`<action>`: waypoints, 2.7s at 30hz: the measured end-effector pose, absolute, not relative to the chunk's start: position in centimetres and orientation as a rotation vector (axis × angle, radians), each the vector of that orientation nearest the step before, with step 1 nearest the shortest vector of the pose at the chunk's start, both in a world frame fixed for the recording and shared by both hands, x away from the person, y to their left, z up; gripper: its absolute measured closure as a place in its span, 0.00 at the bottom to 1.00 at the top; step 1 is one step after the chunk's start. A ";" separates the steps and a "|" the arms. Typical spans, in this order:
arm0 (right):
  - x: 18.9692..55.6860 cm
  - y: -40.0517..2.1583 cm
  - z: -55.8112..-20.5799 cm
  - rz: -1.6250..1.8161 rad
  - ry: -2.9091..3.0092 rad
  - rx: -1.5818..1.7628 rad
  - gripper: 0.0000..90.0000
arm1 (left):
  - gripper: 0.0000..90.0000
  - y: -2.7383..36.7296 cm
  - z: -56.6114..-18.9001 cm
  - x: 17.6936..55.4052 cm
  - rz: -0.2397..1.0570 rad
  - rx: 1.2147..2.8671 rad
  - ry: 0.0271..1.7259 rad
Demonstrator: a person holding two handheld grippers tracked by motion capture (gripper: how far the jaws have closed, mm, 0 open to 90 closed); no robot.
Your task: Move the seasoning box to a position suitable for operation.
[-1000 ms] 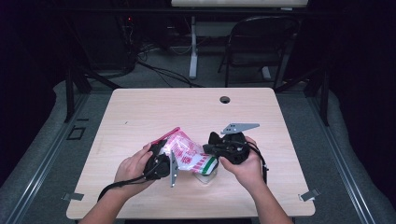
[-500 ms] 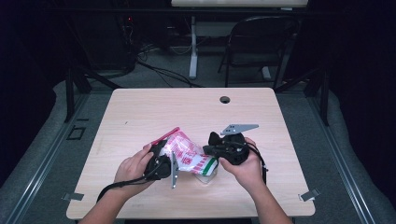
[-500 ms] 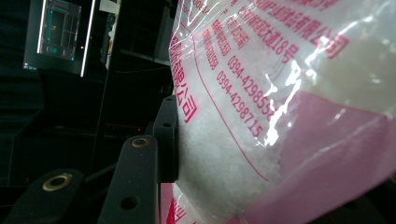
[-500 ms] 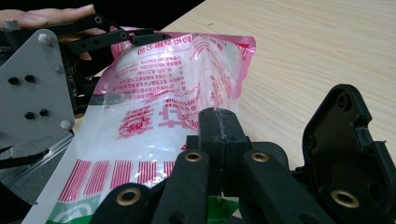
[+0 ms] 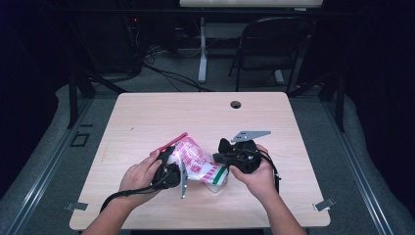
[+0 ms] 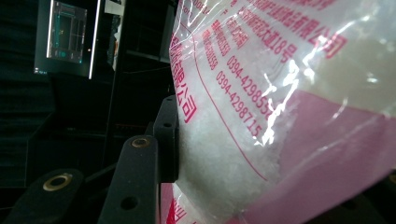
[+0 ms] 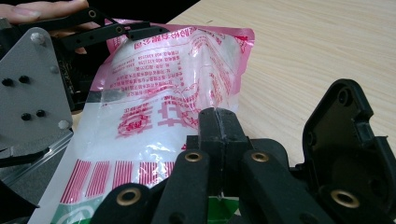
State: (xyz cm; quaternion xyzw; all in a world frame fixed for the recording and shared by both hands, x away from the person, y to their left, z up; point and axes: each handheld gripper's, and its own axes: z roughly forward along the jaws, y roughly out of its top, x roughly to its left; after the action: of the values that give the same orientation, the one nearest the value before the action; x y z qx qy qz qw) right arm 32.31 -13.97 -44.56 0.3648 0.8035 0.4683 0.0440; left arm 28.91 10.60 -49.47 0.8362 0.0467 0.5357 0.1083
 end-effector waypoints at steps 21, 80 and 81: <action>32.4 -13.9 -45.1 1.408 2.472 1.124 1.00 | 0.70 10.3 -49.3 28.6 1.659 2.478 0.078; 32.6 -14.4 -45.9 1.350 2.489 1.157 1.00 | 0.71 9.1 -48.8 28.1 1.771 2.498 -0.062; 32.6 -14.4 -45.9 1.350 2.489 1.157 1.00 | 0.72 9.1 -48.8 28.1 1.771 2.498 -0.062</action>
State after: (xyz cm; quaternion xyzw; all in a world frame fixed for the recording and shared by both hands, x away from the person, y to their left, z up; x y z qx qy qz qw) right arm 32.58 -14.42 -45.88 0.3780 0.8129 0.4411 0.0415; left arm 28.08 9.13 -48.83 0.8149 -0.0203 0.5779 0.0394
